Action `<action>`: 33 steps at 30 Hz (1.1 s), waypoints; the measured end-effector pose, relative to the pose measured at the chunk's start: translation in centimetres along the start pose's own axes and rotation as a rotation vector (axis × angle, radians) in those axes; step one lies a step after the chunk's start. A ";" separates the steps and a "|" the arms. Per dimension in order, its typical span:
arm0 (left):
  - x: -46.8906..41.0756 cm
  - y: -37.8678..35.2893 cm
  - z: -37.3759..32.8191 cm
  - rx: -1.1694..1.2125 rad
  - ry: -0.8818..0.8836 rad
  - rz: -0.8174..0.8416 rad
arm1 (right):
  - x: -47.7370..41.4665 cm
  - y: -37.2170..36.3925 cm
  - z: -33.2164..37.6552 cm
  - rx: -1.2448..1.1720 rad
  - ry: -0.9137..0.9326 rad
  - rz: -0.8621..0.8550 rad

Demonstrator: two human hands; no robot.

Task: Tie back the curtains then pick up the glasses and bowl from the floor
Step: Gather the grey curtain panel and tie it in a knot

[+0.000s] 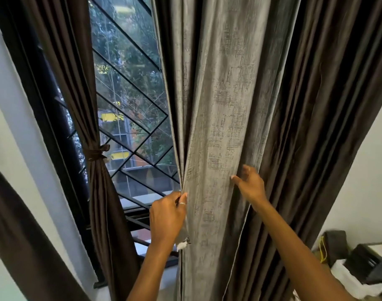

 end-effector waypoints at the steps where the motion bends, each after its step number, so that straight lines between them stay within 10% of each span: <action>1: 0.0 -0.1 0.0 0.000 -0.005 0.000 | -0.7 -0.5 -0.1 0.000 0.001 0.045; 33: 0.8 -1.8 -2.4 0.018 -0.043 -0.044 | 9.9 -3.8 3.9 0.062 0.408 -0.082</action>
Point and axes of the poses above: each hand's wrist, its own x-axis away from the middle knuckle, its own y-axis out of the back of the hand, z = x × y, the point moved 8 cm from there along -x, towards the middle knuckle, and after that the axes turned 2 degrees about y, right-handed, at the moved point
